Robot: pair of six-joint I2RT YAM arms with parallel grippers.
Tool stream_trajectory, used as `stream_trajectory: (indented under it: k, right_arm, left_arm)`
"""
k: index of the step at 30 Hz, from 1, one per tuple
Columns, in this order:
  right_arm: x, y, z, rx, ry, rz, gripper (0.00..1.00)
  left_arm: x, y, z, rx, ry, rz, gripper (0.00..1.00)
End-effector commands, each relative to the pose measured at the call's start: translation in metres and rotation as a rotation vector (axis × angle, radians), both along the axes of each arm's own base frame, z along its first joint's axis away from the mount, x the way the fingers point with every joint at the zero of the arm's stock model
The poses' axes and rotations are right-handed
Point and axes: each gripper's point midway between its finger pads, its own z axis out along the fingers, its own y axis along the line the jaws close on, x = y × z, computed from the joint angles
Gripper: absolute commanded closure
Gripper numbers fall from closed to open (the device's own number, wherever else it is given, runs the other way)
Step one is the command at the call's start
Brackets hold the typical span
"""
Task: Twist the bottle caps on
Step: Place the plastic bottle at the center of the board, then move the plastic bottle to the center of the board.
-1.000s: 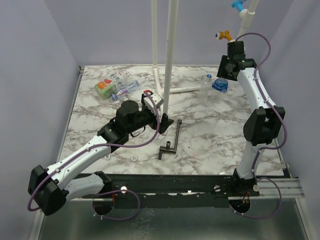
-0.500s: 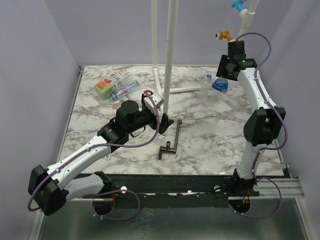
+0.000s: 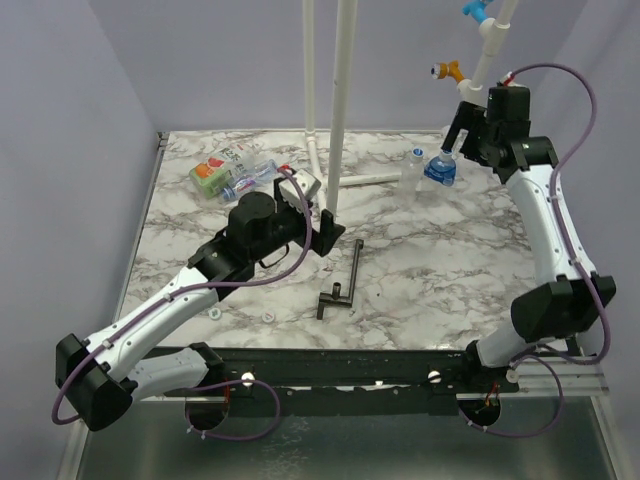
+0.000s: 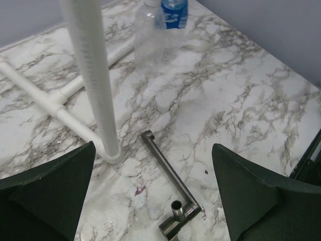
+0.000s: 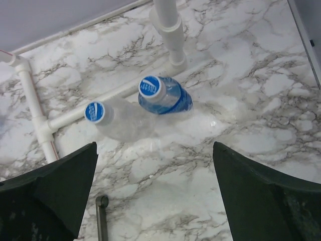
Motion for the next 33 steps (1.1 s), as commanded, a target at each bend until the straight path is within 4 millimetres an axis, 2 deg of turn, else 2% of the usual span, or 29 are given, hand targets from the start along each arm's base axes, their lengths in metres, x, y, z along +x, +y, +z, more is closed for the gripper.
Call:
stream_trajectory:
  k: [1,4,7,10,12,15,20,25,29,33]
  right_arm:
    - [-0.043,0.012,0.007,0.097,-0.044,0.012,0.00]
    - [-0.069,0.021,0.002,0.141,-0.053,0.040,0.00]
    - [-0.089,0.033,-0.006,0.178,-0.054,0.082,0.00]
    - [-0.102,0.038,-0.014,0.201,-0.059,0.107,0.00]
    - [-0.110,0.040,-0.017,0.216,-0.066,0.122,0.00]
    - [-0.120,0.042,-0.022,0.238,-0.074,0.128,0.00]
    - [-0.133,0.049,-0.023,0.279,-0.094,0.159,0.00]
    - [-0.141,0.048,-0.028,0.277,-0.079,0.161,0.00]
    - [-0.146,0.046,-0.028,0.273,-0.079,0.156,0.00]
    - [-0.147,0.046,-0.027,0.266,-0.074,0.158,0.00]
  left_arm:
    - [0.014,0.041,0.041,-0.080,0.012,0.258,0.01]
    - [0.019,0.078,0.047,-0.107,0.048,0.465,0.01]
    - [0.029,0.126,0.035,-0.025,0.108,0.738,0.01]
    - [0.039,0.158,0.019,-0.017,0.166,0.909,0.01]
    - [0.054,0.175,0.006,-0.055,0.235,0.978,0.01]
    - [0.087,0.197,-0.020,-0.179,0.384,1.071,0.01]
    - [0.168,0.218,-0.064,-0.514,0.554,1.248,0.01]
    - [0.245,0.227,-0.094,-0.686,0.570,1.439,0.01]
    - [0.286,0.226,-0.127,-0.816,0.612,1.540,0.01]
    - [0.306,0.218,-0.159,-0.898,0.660,1.600,0.01]
